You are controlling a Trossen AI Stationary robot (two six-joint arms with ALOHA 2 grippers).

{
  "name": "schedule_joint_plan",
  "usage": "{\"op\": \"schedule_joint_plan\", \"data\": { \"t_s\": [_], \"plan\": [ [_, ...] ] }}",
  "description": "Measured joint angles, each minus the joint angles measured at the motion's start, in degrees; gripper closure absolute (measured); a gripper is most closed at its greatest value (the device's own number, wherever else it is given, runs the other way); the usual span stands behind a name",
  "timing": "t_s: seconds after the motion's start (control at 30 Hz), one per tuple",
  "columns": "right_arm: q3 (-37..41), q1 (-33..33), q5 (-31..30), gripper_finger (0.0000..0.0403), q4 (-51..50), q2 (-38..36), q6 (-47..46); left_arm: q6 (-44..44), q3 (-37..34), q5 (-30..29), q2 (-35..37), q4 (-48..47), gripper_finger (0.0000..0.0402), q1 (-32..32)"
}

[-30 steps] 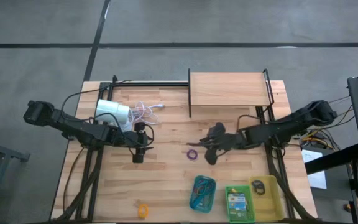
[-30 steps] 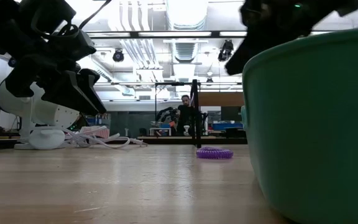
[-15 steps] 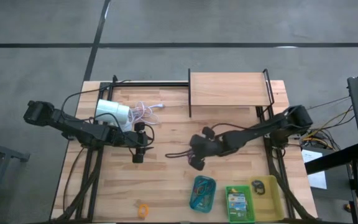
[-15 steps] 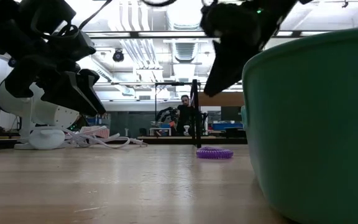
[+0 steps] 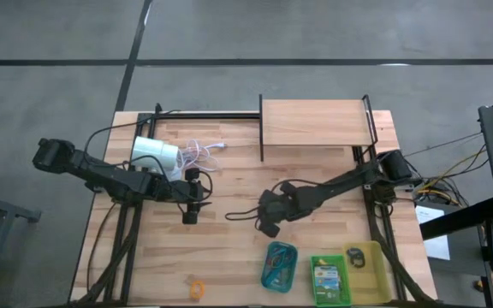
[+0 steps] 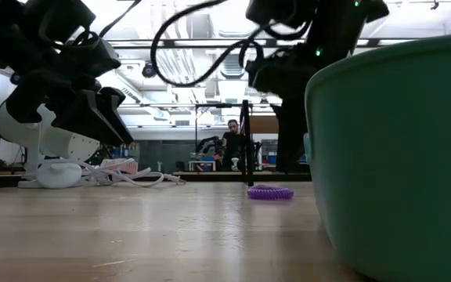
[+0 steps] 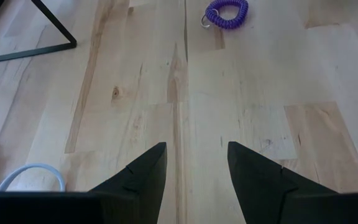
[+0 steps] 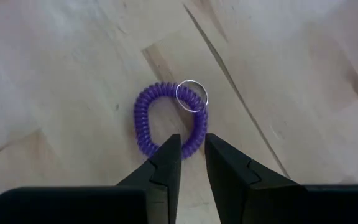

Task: Pick & Place Office Desk Supplies
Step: Put the violet spring rubberband into the yellow bin

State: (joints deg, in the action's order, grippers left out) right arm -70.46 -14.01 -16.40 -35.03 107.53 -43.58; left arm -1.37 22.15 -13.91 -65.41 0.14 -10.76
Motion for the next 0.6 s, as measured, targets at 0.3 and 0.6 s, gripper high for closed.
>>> {"op": "schedule_joint_plan", "data": {
  "t_s": [0.3,0.6],
  "plan": [
    [0.0,0.7,0.0,0.0335,2.0,3.8,-1.3,-0.1,0.0,0.0,0.0,0.0,0.0226,0.0],
    [0.0,1.1,0.1,0.0335,3.3,5.7,-1.4,-0.1,0.0,0.0,0.0,0.0,0.0226,0.0]
  ]
}}
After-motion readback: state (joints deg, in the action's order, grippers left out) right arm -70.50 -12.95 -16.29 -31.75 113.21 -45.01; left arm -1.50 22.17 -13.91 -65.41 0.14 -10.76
